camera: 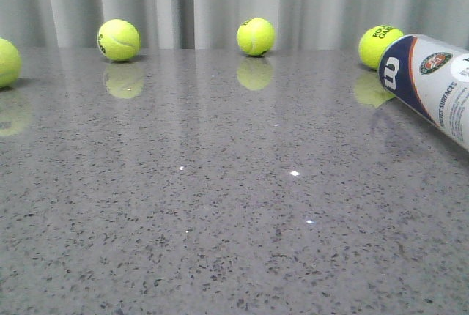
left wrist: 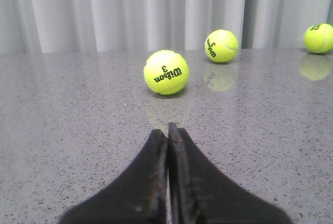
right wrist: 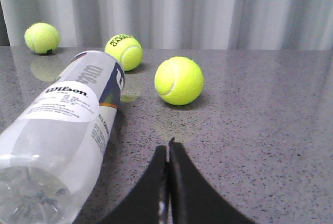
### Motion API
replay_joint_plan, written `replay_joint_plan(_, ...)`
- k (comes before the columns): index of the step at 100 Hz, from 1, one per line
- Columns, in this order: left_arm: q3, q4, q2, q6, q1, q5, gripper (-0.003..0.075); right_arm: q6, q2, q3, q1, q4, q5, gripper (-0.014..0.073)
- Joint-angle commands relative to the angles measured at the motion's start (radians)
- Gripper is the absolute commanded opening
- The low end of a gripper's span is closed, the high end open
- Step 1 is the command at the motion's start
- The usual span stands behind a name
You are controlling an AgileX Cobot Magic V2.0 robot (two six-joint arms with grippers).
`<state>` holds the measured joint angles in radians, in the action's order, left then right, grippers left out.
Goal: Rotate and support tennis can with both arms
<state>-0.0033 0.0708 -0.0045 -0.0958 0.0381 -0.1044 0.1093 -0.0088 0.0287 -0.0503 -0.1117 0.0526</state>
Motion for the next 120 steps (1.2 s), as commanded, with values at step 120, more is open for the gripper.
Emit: replay_joint_plan(120, 0.049, 0.002, -0.039, 0.007, 0.003, 0.068, -0.0021, -0.002, 0.178, -0.367, -0.003, -0.008, 0.236, -0.0064)
